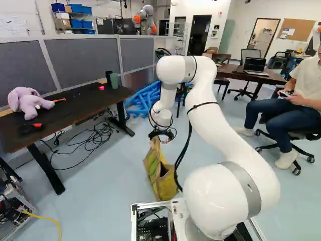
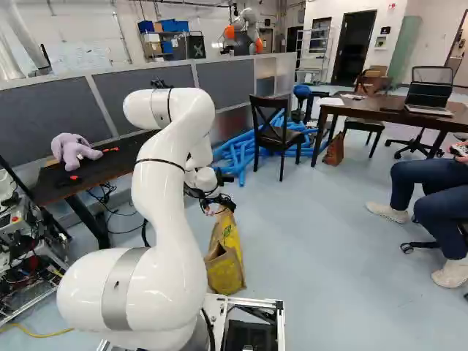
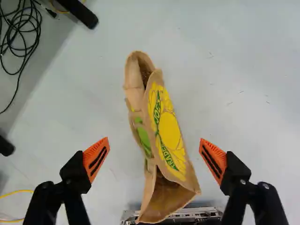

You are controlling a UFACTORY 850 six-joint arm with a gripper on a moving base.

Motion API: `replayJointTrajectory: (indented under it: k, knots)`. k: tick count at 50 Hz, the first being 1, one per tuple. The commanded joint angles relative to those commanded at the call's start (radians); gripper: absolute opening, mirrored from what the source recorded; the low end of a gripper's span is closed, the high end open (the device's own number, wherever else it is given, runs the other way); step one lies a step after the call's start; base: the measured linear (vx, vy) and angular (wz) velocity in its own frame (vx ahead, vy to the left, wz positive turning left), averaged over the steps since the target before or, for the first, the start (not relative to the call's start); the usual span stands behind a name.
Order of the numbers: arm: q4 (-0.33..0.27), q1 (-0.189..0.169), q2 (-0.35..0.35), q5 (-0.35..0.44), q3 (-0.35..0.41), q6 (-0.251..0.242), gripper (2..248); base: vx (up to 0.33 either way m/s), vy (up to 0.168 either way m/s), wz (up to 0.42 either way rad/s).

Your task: Pick up the bag on the ground and place it on the table

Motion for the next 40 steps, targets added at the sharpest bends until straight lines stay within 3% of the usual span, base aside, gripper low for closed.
replayJointTrajectory:
  k: [40]
  knots:
    - [0.0,0.0,-0.147,-0.001,-0.109,-0.409,247,0.0,0.0,0.0]
